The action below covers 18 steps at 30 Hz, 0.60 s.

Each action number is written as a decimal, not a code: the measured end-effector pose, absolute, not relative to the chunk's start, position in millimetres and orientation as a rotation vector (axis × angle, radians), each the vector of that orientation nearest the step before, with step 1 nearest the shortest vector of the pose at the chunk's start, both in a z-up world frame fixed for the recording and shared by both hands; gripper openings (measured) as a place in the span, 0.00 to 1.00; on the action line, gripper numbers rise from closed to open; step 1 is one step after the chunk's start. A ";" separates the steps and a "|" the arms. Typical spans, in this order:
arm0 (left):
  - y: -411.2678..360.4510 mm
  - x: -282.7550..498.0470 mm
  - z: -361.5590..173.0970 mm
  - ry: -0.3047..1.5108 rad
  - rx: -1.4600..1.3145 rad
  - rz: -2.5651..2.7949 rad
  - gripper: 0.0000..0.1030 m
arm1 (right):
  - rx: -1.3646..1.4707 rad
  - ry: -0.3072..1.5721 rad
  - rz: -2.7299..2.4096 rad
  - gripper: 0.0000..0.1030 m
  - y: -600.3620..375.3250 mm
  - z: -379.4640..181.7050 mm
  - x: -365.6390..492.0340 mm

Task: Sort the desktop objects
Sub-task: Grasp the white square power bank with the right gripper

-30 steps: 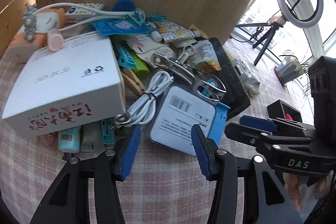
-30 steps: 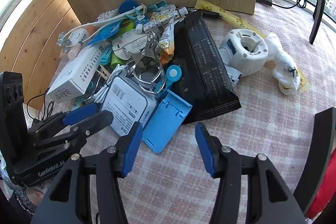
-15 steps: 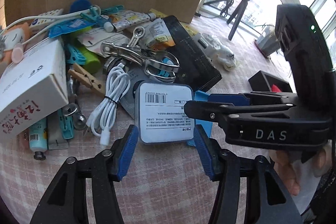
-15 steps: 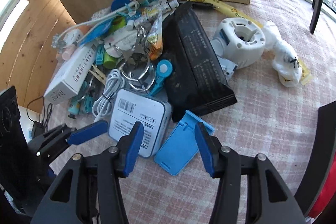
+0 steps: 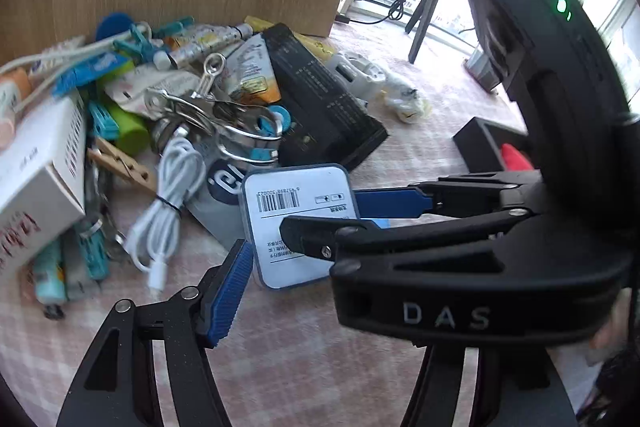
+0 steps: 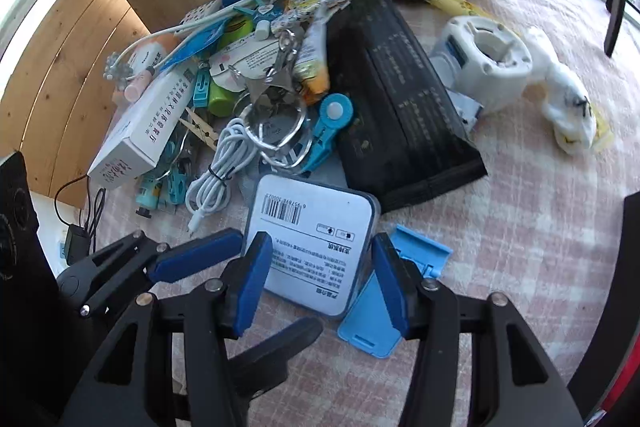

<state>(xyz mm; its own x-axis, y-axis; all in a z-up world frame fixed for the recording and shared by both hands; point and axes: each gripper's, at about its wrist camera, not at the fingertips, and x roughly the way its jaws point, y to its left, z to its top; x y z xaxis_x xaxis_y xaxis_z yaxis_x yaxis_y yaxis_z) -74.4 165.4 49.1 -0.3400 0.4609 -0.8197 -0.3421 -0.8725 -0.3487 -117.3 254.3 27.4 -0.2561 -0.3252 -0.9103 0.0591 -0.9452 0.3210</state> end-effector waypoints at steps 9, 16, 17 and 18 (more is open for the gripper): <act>201.0 -47.6 79.9 -0.057 -1.291 2.221 0.56 | 1.726 -0.345 -2.331 0.23 268.9 46.8 -92.7; 156.6 -44.5 63.1 -0.193 -1.387 2.301 0.57 | 1.733 -0.426 -2.349 0.23 296.2 46.1 -79.0; 151.2 -46.3 59.9 -0.200 -1.408 2.315 0.57 | 1.736 -0.427 -2.342 0.23 297.1 45.9 -79.0; 147.1 -48.9 55.8 -0.196 -1.436 2.325 0.58 | 1.739 -0.420 -2.335 0.23 295.6 45.0 -79.5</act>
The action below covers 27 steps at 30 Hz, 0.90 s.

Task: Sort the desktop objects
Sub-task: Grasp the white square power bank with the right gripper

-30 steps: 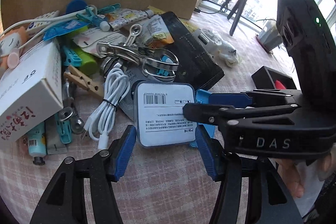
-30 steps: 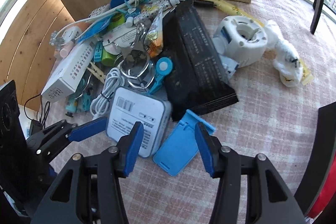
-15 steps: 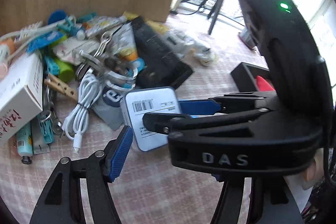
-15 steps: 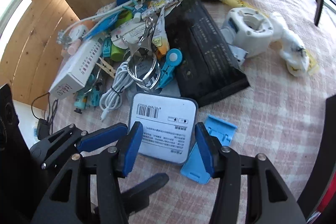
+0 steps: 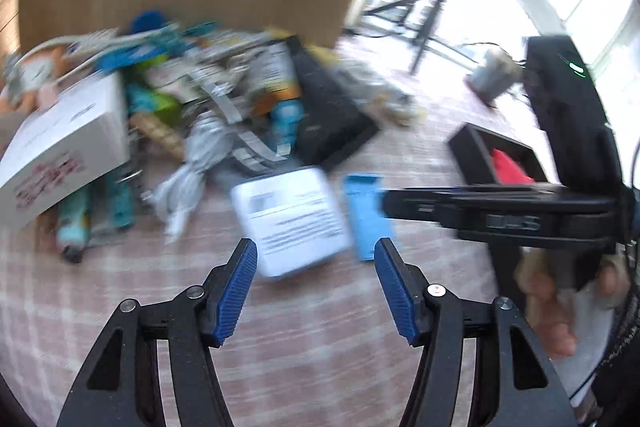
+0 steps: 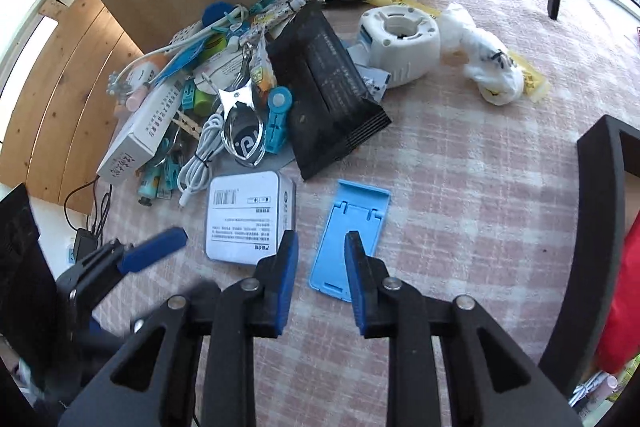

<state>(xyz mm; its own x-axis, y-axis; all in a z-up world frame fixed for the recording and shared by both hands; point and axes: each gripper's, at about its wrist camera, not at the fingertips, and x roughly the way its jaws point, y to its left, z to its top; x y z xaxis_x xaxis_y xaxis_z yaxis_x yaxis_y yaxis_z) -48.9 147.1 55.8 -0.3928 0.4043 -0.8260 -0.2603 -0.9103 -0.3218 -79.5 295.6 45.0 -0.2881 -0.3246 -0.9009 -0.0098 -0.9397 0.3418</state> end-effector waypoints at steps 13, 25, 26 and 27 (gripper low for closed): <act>156.8 -61.9 28.6 -0.190 -1.480 2.269 0.61 | 1.787 -0.345 -2.212 0.29 253.2 25.3 -109.2; 156.3 -55.2 43.3 -0.237 -1.446 2.271 0.61 | 1.788 -0.374 -2.229 0.31 255.4 32.0 -96.8; 157.9 -53.6 46.8 -0.234 -1.436 2.269 0.61 | 1.777 -0.376 -2.242 0.31 256.8 36.1 -93.8; 160.4 -52.1 50.8 -0.227 -1.426 2.270 0.61 | 1.767 -0.376 -2.251 0.31 259.0 40.5 -90.5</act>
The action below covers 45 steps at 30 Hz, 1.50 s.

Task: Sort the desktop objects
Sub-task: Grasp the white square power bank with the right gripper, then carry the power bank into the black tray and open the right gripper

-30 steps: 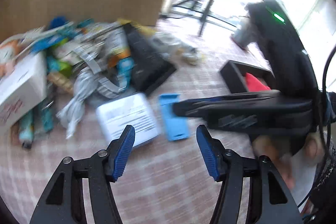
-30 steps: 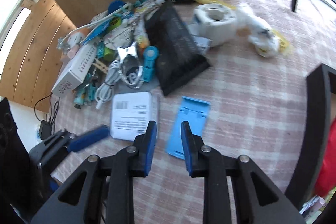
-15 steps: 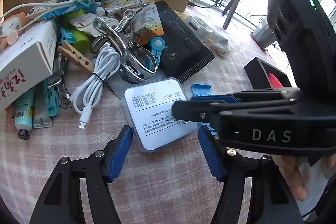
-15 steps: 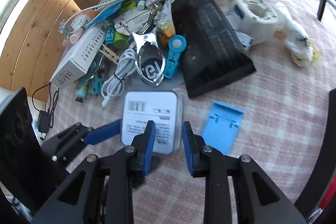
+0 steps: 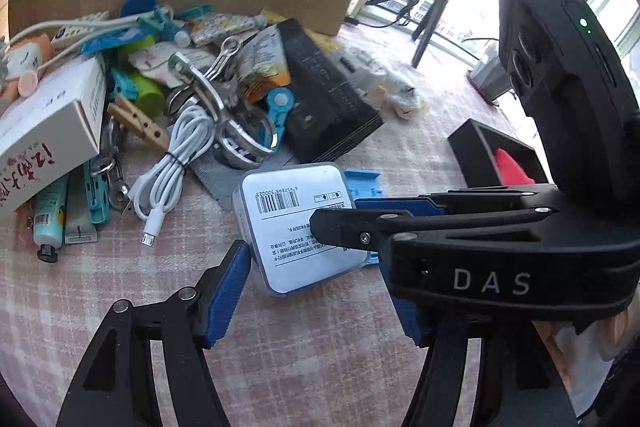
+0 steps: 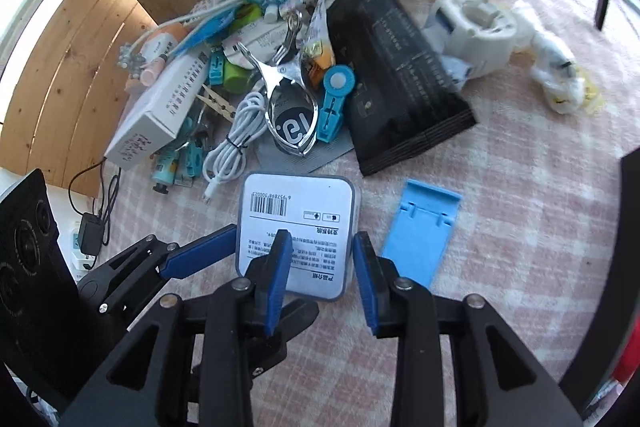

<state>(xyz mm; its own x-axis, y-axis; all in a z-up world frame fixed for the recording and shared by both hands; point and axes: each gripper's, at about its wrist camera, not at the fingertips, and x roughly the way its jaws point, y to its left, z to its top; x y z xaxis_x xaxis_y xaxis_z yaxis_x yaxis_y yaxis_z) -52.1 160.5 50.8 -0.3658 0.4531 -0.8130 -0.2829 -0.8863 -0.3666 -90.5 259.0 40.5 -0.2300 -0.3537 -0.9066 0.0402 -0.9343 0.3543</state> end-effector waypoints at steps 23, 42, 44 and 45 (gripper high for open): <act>388.7 16.2 108.1 0.042 -1.205 1.914 0.61 | 1.732 -0.669 -2.676 0.33 471.0 97.5 64.3; 364.1 45.6 119.0 0.079 -1.201 2.001 0.70 | 1.637 -0.372 -3.001 0.60 482.2 116.6 122.0; 338.9 37.8 115.8 0.083 -1.222 2.055 0.70 | 1.631 -0.402 -2.966 0.60 474.3 114.5 116.2; 327.3 32.4 112.5 0.098 -1.236 2.087 0.70 | 1.633 -0.415 -2.942 0.60 470.1 112.8 112.3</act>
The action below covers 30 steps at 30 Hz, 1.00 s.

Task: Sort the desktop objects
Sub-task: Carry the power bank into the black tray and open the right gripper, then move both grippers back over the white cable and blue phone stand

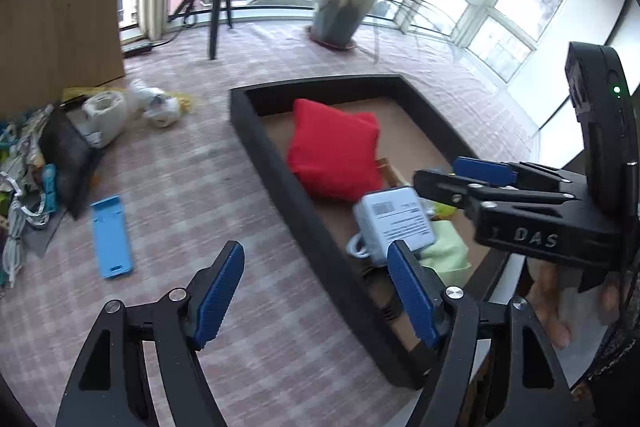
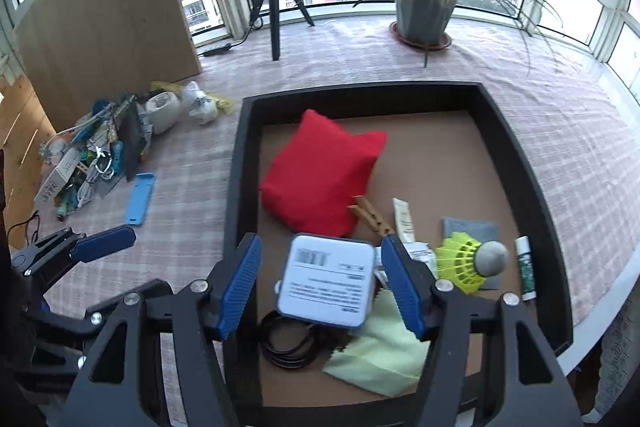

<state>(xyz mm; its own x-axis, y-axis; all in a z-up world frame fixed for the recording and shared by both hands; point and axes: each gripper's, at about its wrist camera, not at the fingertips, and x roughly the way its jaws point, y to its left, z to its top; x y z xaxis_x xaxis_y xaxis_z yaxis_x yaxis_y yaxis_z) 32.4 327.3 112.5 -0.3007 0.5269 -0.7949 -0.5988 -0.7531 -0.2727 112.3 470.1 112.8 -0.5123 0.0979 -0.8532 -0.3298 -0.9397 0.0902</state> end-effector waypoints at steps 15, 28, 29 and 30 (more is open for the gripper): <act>155.1 -76.0 74.1 -0.095 -1.537 2.383 0.70 | -1.659 0.346 2.648 0.60 363.0 89.6 10.6; 136.6 -123.4 58.4 -0.020 -1.604 2.394 0.67 | -1.848 0.372 2.544 0.60 324.1 49.2 -60.6; 137.7 -124.7 57.6 -0.008 -1.606 2.394 0.67 | -1.861 0.386 2.532 0.60 323.9 46.3 -63.5; 138.2 -126.5 57.0 0.001 -1.609 2.392 0.67 | -1.874 0.406 2.522 0.60 324.1 43.6 -65.9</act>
